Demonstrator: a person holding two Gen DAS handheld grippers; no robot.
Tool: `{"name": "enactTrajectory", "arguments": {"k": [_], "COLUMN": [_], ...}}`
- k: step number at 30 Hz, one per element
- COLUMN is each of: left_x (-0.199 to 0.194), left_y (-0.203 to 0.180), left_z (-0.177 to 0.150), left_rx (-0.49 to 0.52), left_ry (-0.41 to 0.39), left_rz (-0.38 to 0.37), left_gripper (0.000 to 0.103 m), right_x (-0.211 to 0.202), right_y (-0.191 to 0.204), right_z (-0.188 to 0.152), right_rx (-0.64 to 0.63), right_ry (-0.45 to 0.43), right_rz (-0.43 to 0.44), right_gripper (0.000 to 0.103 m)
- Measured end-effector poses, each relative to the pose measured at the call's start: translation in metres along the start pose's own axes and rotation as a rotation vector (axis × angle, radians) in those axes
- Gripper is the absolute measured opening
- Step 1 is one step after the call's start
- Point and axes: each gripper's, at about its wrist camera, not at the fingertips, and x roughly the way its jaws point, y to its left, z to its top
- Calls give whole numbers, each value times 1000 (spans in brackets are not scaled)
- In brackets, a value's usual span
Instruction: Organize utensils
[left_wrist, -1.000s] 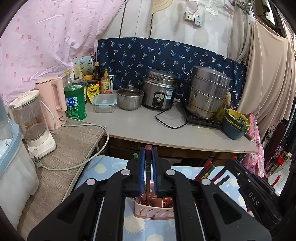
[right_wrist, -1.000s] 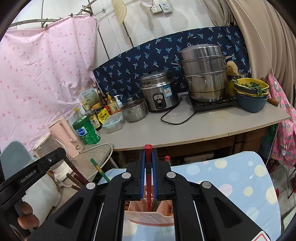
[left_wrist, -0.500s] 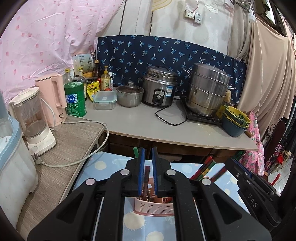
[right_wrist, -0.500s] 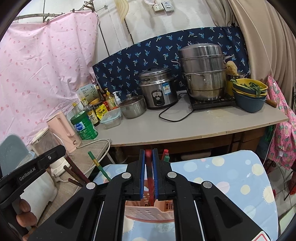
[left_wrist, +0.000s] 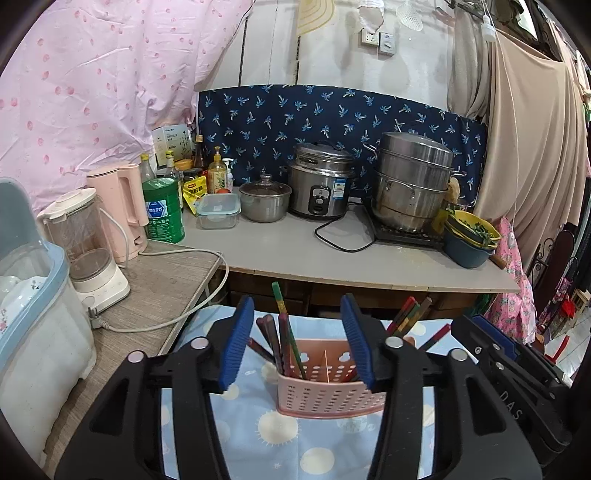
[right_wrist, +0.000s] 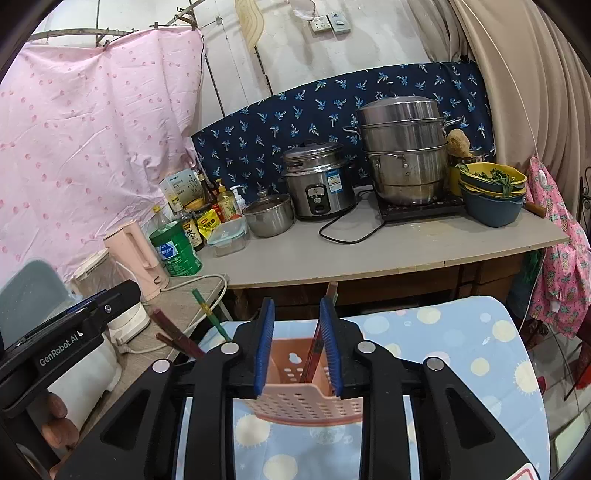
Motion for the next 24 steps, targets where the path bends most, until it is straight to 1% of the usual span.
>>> {"name": "enactTrajectory", "arguments": {"k": [1, 5, 8, 10, 12, 15, 17, 20, 22, 24], "left_x": [-3, -12, -20, -25, -29, -33, -35, -39, -39, -40], "left_y": [0, -1, -2, -2, -2, -2, -2, -1, 0, 1], "left_z": [-2, -13, -25, -34, -43, -56, -65, -80, -88, -96], "left_rx": [3, 10, 24, 25, 27, 34, 38, 38, 39, 36], "left_ry": [3, 17, 26, 29, 37, 58, 71, 86, 100, 118], "left_rz": [1, 8, 21, 32, 35, 40, 48, 58, 62, 63], "left_gripper": [51, 53, 57, 64, 65, 66, 69, 73, 75, 76], "right_x": [-4, -17, -29, -36, -42, -50, -54, -61, -64, -67], "right_y": [0, 0, 0, 0, 0, -2, -2, -1, 1, 3], "right_z": [-3, -14, -25, -34, -43, -56, -64, -76, -82, -90], "right_rx": [-2, -10, -16, -16, -14, -8, -8, -28, -50, -74], "right_ry": [0, 14, 19, 30, 39, 53, 63, 70, 73, 78], "right_rz": [-1, -5, -8, -8, -10, -15, -18, -42, -59, -80], "right_gripper": [31, 33, 39, 42, 44, 44, 47, 50, 55, 56]}}
